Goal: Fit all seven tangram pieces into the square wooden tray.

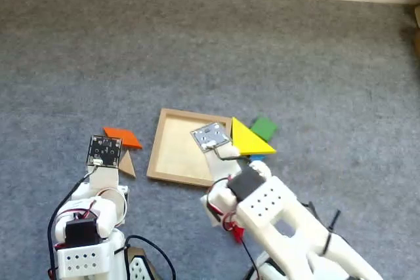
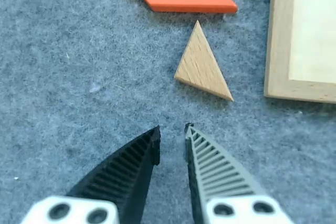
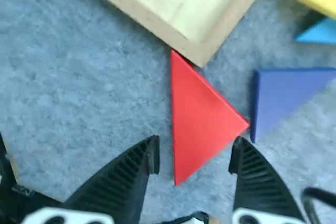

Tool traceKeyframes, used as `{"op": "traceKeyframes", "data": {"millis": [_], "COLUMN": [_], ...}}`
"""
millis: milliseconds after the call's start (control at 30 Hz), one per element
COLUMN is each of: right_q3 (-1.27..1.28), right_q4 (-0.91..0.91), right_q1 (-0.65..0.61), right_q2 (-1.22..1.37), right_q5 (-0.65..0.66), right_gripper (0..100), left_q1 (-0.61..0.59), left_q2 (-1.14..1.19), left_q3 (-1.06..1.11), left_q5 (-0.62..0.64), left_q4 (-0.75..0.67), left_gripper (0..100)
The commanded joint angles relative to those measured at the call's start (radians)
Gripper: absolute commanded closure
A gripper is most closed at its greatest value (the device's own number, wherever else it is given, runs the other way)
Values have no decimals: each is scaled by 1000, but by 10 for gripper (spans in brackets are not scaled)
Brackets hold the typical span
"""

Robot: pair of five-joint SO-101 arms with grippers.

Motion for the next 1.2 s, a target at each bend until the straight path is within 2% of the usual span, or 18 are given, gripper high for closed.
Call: {"op": "traceKeyframes", "data": {"millis": [0, 167, 433, 733, 967, 1167], "right_q3": [-39, -19, 186, 228, 219, 219], "right_q4": [-51, -131, -360, -348, -269, -275], "right_q1": [-21, -22, -21, 30, 226, 300], "right_q2": [48, 79, 77, 88, 88, 88], "right_q5": [-41, -106, -186, -176, 80, 129], "right_gripper": [778, 778, 778, 778, 778, 778], "left_q1": [-8, -8, -8, -8, -8, -8], "left_q2": [-28, -28, -28, -28, -28, -28], "left_q3": [19, 19, 19, 19, 19, 19], "left_q5": [3, 3, 3, 3, 3, 3], "left_q4": [3, 3, 3, 3, 3, 3], "left_gripper": [909, 909, 909, 909, 909, 909]}}
